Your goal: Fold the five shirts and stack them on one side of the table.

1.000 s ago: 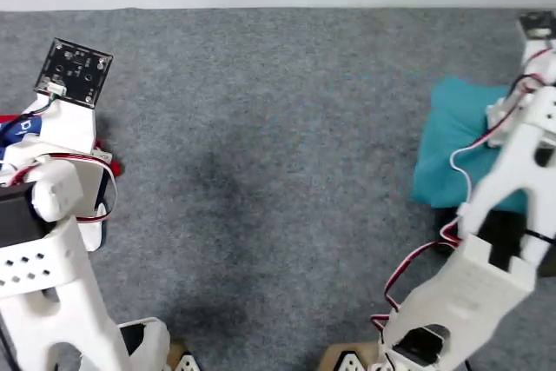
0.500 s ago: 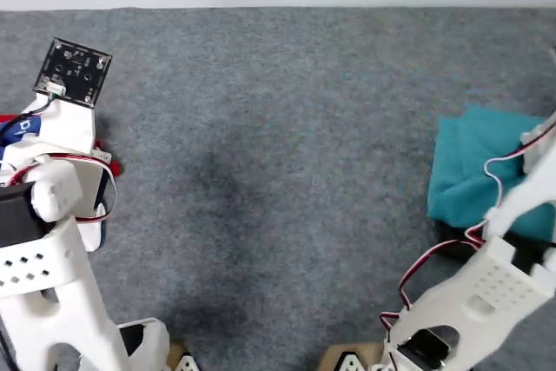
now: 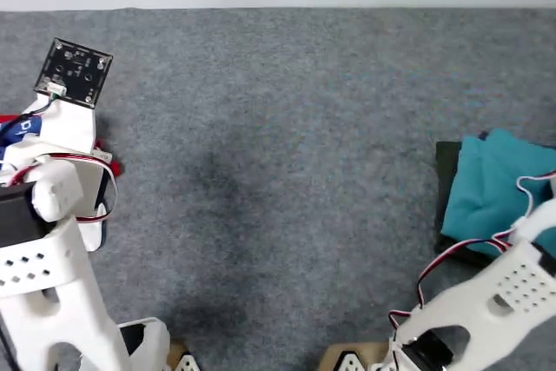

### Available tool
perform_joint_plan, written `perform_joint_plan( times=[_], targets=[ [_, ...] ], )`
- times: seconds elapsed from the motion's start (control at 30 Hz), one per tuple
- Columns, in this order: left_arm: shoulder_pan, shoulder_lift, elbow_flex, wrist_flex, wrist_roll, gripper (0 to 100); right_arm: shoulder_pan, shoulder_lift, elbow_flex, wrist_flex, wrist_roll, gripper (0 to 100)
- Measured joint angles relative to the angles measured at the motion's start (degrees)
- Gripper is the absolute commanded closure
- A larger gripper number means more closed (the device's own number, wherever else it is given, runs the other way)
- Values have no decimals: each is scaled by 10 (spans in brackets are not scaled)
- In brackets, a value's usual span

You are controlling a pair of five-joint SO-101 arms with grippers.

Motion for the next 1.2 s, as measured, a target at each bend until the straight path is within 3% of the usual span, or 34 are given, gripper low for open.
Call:
perform_joint_plan(
  times=[0.1,0.17,0.3,0.43,0.57,0.67,0.87,1.03,1.2],
  targets=[
    [0,0,0,0,0,995,6,5,-4,10,-40,570],
    [0,0,0,0,0,995,6,3,-26,35,-81,557],
    [0,0,0,0,0,995,-6,-31,-42,43,-103,700],
    [0,0,0,0,0,995,-25,-76,-44,43,-116,987],
    [0,0,0,0,0,995,-34,-93,-44,43,-124,932],
    [0,0,0,0,0,995,-34,-94,-25,43,-124,988],
    [0,0,0,0,0,995,-43,-94,63,43,-126,989],
    [0,0,0,0,0,995,-101,-85,149,16,-127,989],
    [0,0,0,0,0,995,-168,-30,164,-55,-188,990]
  ],
)
